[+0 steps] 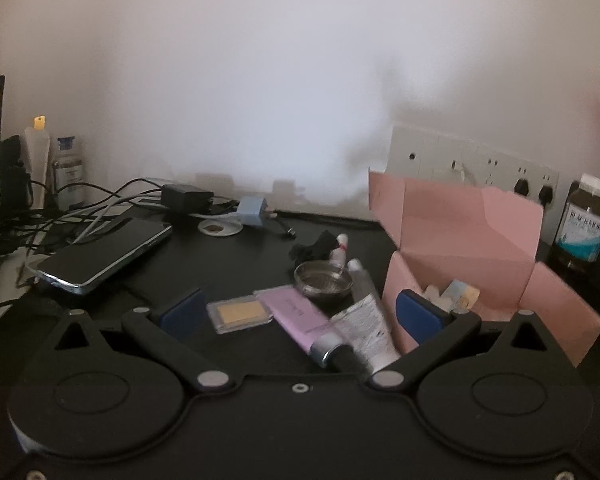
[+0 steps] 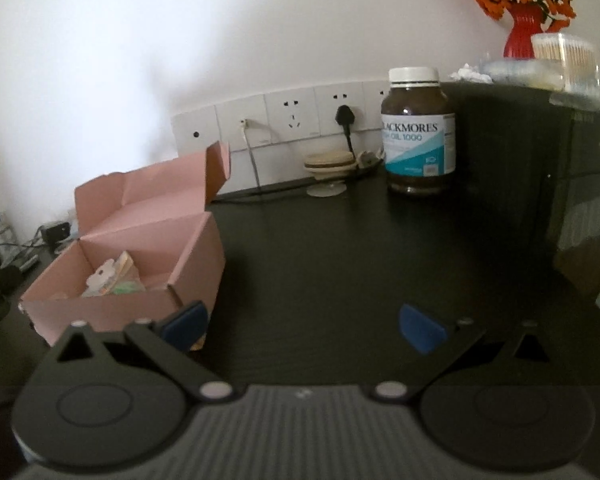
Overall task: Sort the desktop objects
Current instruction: 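Move the left tool to the lavender tube and grasp it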
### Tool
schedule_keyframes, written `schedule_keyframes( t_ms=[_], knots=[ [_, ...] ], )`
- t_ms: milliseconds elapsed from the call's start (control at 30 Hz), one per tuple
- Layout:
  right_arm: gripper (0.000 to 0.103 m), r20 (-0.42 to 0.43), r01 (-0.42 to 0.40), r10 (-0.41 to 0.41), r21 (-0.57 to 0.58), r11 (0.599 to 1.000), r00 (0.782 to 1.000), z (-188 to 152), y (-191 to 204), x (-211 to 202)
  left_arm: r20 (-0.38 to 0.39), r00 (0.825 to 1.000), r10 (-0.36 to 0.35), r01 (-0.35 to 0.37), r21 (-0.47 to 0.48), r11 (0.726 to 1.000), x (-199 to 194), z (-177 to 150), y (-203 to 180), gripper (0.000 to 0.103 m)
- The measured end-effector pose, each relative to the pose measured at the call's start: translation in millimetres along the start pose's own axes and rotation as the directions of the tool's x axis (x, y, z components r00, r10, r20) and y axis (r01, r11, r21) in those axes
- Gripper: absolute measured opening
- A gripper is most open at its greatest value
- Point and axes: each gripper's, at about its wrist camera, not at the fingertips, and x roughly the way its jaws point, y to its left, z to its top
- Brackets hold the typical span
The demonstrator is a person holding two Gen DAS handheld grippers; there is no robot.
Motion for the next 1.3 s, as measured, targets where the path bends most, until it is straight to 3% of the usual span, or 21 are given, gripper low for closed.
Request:
schedule_keyframes(
  t_ms=[200, 333, 433, 533, 767, 867, 933, 1033, 1133, 1233, 1300],
  knots=[
    [0.102, -0.017, -0.075, 0.076, 0.026, 0.997, 0.997, 0.1, -4.9, 0.6, -0.032, 0.999, 0.032, -0.030, 0.044, 0.999, -13.4, -4.7, 13.2, 0.103],
    [0.102, -0.032, -0.092, 0.092, 0.028, 0.995, 0.995, 2.0, -5.6, 3.7, -0.099, 0.995, 0.001, 0.020, 0.209, 0.978, -3.7, -4.0, 12.2, 0.103],
    [0.102, -0.041, -0.115, 0.117, 0.039, 0.993, 0.992, 1.9, -7.4, 5.6, -0.093, 0.996, -0.004, 0.031, 0.295, 0.955, 0.9, -4.6, 13.1, 0.103],
    [0.102, -0.044, -0.135, 0.138, 0.069, 0.988, 0.989, 1.2, -12.2, 6.6, -0.124, 0.991, -0.058, 0.092, 0.293, 0.952, 9.6, -0.4, 15.6, 0.103],
    [0.102, -0.052, -0.156, 0.161, 0.086, 0.984, 0.986, 0.7, -13.9, 8.0, -0.159, 0.987, -0.014, 0.053, 0.242, 0.969, 37.1, 10.6, -1.8, 0.101],
    [0.102, -0.053, -0.157, 0.162, 0.081, 0.984, 0.985, 0.5, -13.0, 7.7, -0.183, 0.983, 0.017, 0.029, 0.246, 0.969, 50.3, 11.4, -11.5, 0.094],
    [0.102, -0.057, -0.157, 0.162, 0.083, 0.984, 0.985, 0.3, -12.8, 8.0, -0.215, 0.977, -0.017, 0.059, 0.191, 0.980, 56.7, 12.8, -10.7, 0.078],
    [0.102, -0.066, -0.163, 0.170, 0.099, 0.982, 0.983, -0.2, -15.0, 9.3, -0.260, 0.964, -0.057, 0.090, 0.119, 0.989, 63.6, 13.3, -3.9, 0.063],
    [0.102, -0.068, -0.166, 0.175, 0.118, 0.979, 0.982, -0.5, -17.4, 10.1, -0.285, 0.956, -0.075, 0.104, 0.088, 0.991, 65.5, 9.3, 5.0, 0.063],
    [0.102, -0.072, -0.168, 0.178, 0.127, 0.978, 0.981, -0.8, -18.9, 10.8, -0.278, 0.959, -0.060, 0.097, 0.119, 0.988, 60.6, 3.9, 9.7, 0.048],
    [0.102, -0.073, -0.170, 0.180, 0.128, 0.977, 0.981, -1.0, -18.9, 10.9, -0.280, 0.959, -0.047, 0.088, 0.135, 0.987, 56.4, 2.3, 12.9, 0.049]
  ],
)
